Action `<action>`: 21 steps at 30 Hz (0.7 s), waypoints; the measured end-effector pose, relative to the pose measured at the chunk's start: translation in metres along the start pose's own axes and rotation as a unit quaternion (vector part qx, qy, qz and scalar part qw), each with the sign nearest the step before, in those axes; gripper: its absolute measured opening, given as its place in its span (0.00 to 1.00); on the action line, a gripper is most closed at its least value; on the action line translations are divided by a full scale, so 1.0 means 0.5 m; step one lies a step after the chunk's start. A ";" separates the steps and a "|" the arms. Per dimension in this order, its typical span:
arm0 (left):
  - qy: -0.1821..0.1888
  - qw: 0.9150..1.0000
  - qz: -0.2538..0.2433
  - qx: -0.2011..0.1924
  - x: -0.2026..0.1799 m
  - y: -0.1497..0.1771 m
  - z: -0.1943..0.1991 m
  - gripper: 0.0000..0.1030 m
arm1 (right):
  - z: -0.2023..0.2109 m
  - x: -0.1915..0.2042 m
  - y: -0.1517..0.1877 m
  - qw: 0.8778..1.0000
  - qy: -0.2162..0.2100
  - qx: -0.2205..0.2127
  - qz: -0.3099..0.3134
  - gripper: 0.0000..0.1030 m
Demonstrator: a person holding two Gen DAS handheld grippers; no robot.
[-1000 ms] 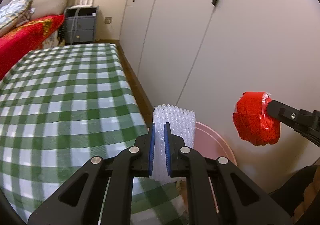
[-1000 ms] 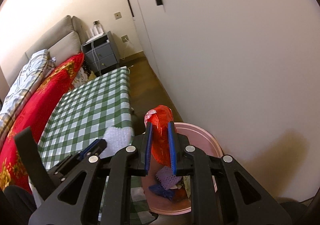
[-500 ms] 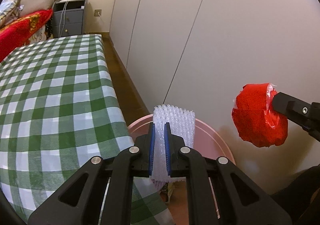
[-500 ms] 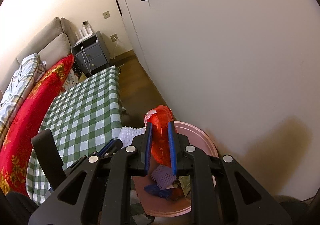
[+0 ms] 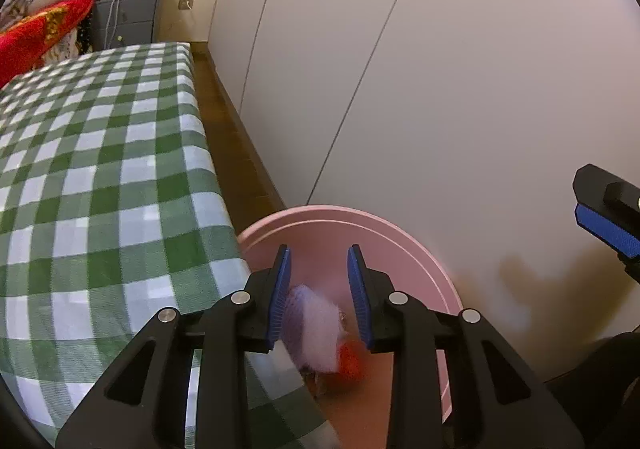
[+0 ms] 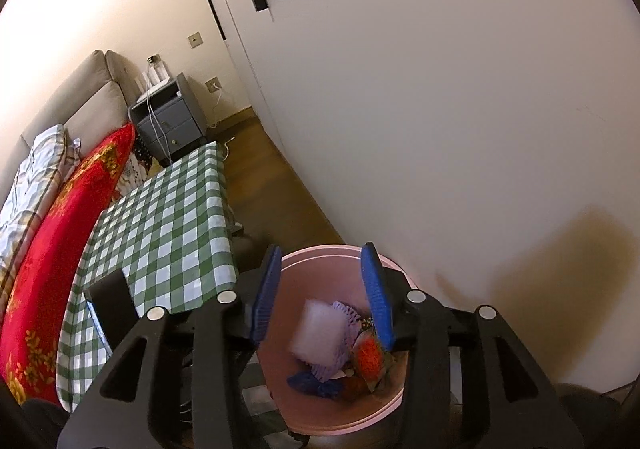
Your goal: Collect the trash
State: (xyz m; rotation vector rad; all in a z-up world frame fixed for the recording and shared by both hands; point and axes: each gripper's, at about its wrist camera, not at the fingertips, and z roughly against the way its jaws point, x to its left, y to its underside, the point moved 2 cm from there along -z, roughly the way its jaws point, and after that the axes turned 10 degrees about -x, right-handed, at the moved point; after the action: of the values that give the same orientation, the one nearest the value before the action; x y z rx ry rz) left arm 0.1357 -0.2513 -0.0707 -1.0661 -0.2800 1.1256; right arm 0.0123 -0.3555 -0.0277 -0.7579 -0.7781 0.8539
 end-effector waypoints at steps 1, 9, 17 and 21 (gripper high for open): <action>0.000 1.000 -0.002 -0.002 0.002 -0.004 0.003 0.29 | 0.002 -0.002 -0.001 1.000 0.000 -0.002 -0.004 0.42; -0.009 0.999 -0.006 -0.035 0.022 -0.026 0.079 0.40 | 0.045 0.010 -0.009 0.999 -0.009 -0.030 0.008 0.59; -0.039 0.995 -0.022 -0.091 0.048 -0.035 0.240 0.63 | 0.131 0.047 -0.001 0.995 -0.025 -0.076 0.060 0.88; -0.065 0.990 -0.031 -0.124 0.061 -0.045 0.329 0.76 | 0.169 0.061 0.014 0.992 -0.040 -0.088 0.078 0.94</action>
State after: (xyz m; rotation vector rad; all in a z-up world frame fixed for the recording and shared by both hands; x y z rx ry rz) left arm 0.0539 -0.1363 0.0216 -1.1947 -0.5651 1.1261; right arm -0.0468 -0.3045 0.0171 -0.9545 -0.8808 0.9696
